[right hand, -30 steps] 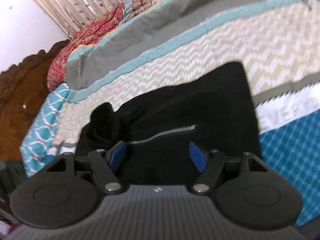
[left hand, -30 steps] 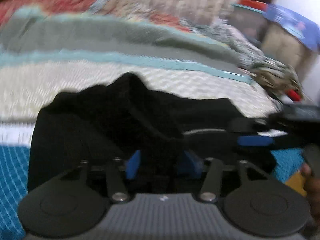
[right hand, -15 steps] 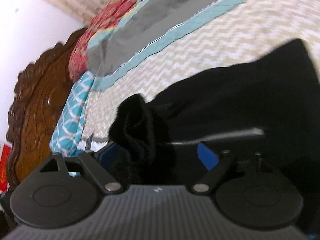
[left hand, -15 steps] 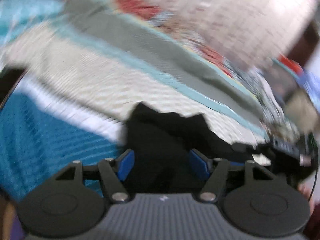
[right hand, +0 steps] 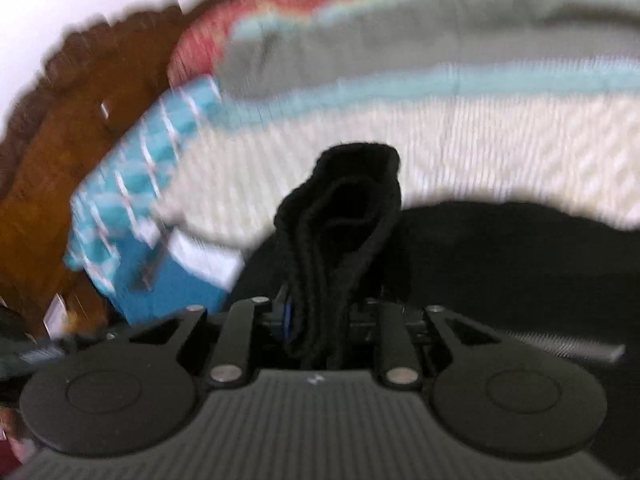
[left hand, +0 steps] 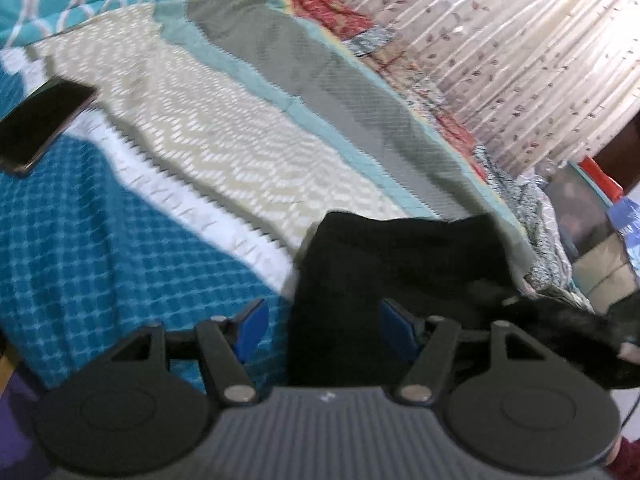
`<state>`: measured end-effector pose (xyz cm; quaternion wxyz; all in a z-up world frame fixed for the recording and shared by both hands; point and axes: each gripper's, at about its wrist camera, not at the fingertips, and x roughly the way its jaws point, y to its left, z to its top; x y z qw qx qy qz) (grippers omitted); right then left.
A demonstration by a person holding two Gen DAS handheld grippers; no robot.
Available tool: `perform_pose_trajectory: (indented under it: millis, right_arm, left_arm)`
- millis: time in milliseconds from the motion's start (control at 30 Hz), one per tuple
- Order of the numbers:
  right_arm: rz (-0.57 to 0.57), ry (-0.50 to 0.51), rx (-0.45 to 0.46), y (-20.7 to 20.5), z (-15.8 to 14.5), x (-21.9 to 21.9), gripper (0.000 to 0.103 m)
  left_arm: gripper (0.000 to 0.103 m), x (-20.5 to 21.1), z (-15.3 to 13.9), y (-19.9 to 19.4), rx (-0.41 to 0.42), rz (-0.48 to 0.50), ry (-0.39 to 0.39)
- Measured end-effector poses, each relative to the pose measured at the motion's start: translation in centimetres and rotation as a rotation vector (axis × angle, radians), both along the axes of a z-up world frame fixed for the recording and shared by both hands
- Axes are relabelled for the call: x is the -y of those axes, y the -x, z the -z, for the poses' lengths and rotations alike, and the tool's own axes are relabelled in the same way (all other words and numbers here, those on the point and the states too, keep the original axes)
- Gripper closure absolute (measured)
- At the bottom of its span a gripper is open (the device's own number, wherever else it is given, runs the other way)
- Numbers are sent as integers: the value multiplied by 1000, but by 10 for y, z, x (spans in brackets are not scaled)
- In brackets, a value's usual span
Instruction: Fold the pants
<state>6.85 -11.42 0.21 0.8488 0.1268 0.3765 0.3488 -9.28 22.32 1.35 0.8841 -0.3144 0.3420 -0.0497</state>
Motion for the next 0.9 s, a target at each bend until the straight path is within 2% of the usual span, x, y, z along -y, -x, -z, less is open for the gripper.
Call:
perform_pose_trajectory:
  millis: [100, 200, 367, 433, 467, 533, 633, 667, 700, 833, 900]
  right_arm:
    - [89, -42, 75, 3, -24, 45, 80]
    - [191, -37, 72, 5, -23, 95, 80]
    - [360, -97, -97, 15, 21, 167, 79]
    - [404, -98, -155, 23, 42, 171, 71]
    - [431, -85, -189, 25, 53, 174, 62]
    - [457, -97, -210, 29, 61, 180, 58]
    - [518, -129, -162, 33, 49, 192, 50]
    - [558, -108, -120, 36, 42, 195, 39]
    - [587, -98, -81, 39, 35, 199, 36]
    - [577, -129, -11, 44, 24, 204, 39]
    - [534, -107, 29, 46, 23, 195, 50]
  left_arm:
    - [41, 15, -8, -13, 26, 49, -2]
    - [41, 40, -12, -29, 35, 117, -22]
    - [41, 92, -7, -55, 10, 237, -66]
    - [41, 113, 0, -62, -8, 289, -90]
    - [41, 124, 3, -66, -21, 316, -110]
    - [41, 143, 15, -72, -57, 355, -162]
    - [41, 161, 30, -74, -112, 372, -243]
    - [40, 164, 30, -71, -105, 375, -265]
    - [40, 166, 28, -69, -95, 378, -279]
    - [40, 168, 14, -65, -64, 388, -243]
    - [40, 175, 7, -63, -24, 401, -272]
